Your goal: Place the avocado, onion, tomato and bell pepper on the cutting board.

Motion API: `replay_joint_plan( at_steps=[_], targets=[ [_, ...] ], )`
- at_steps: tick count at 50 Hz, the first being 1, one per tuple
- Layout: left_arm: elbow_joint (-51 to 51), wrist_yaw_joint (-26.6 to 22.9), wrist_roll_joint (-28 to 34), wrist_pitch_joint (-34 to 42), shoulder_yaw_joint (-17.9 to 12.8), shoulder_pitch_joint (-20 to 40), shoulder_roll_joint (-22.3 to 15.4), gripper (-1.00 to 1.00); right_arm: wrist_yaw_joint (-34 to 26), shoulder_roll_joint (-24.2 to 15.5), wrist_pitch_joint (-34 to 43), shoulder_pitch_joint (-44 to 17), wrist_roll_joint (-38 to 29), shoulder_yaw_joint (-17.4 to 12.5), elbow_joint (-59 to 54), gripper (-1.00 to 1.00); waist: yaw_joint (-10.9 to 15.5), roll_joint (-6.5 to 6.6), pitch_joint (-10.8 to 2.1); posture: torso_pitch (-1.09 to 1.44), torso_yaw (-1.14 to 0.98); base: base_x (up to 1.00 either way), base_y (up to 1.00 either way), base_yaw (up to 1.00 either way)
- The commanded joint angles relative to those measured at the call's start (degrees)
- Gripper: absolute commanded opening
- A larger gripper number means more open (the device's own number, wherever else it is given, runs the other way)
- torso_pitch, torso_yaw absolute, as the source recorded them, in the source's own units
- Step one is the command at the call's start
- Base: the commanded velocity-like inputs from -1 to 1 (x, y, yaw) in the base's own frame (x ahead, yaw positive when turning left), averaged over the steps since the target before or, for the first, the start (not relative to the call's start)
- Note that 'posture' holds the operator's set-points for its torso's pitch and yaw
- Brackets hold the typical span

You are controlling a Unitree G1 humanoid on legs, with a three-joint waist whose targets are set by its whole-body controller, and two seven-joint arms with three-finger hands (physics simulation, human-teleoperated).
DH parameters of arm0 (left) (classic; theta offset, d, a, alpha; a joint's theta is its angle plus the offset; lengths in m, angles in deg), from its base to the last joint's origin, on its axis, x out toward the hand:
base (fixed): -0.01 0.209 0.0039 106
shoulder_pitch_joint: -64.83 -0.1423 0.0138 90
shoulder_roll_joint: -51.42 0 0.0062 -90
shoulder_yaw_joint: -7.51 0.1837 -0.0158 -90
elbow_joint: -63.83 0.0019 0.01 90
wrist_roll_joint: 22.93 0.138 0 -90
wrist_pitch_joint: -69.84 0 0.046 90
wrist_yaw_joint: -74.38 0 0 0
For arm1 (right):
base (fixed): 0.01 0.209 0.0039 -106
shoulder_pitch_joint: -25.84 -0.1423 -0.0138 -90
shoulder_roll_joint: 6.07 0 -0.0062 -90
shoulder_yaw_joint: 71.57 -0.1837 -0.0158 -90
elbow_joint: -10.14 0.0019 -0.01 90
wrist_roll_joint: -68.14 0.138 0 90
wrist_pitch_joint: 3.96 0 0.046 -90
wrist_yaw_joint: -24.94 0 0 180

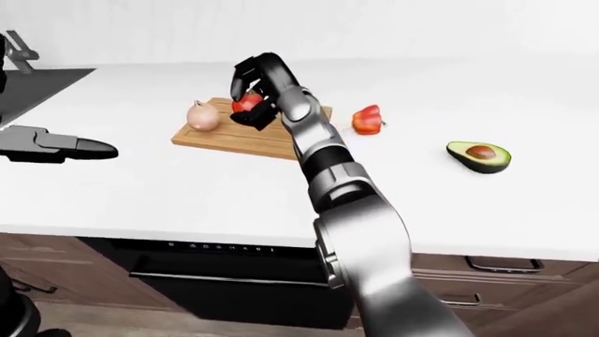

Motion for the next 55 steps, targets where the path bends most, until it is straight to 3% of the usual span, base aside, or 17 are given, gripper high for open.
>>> replay_joint_plan(
  at_steps=[1,11,21,44,55],
  targets=[
    [-1.17,0.65,0.79,-1.34,-0.87,1.29,-0.96,1.00,0.85,-0.63,-1.84,-2.50,0.24,-0.32,2.55,-0.77,0.45,0.36,-1.81,0.00,0.28,0.00,0.00,0.00],
    [-1.01,0.41,1.85,-1.25,-0.84,0.66,-0.81,1.00,1.15,-0.21,-1.82,-1.47,-0.14,-0.34,2.36,-0.78,4.67,0.90,-2.24,0.00,0.30,0.00,0.00,0.00],
    [-2.47,-0.58,2.34,-0.86,-1.86,-0.63,-0.91,1.00,1.85,-0.40,-1.79,-0.48,-0.55,-0.31,2.35,-0.76,6.98,1.18,-2.59,0.00,0.30,0.00,0.00,0.00],
    [-1.23,-1.02,4.00,-2.96,-1.12,-1.50,0.03,1.00,6.89,-3.18,0.99,1.69,-5.75,1.35,2.99,-0.73,9.15,1.06,-3.13,0.00,0.30,0.00,0.00,0.00],
    [-1.74,-1.71,4.66,-2.85,-1.40,-1.73,-0.09,1.00,8.57,-3.79,2.04,1.94,-7.66,0.91,2.52,-0.48,9.60,1.06,-3.22,0.00,0.30,0.00,0.00,0.00]
  ],
)
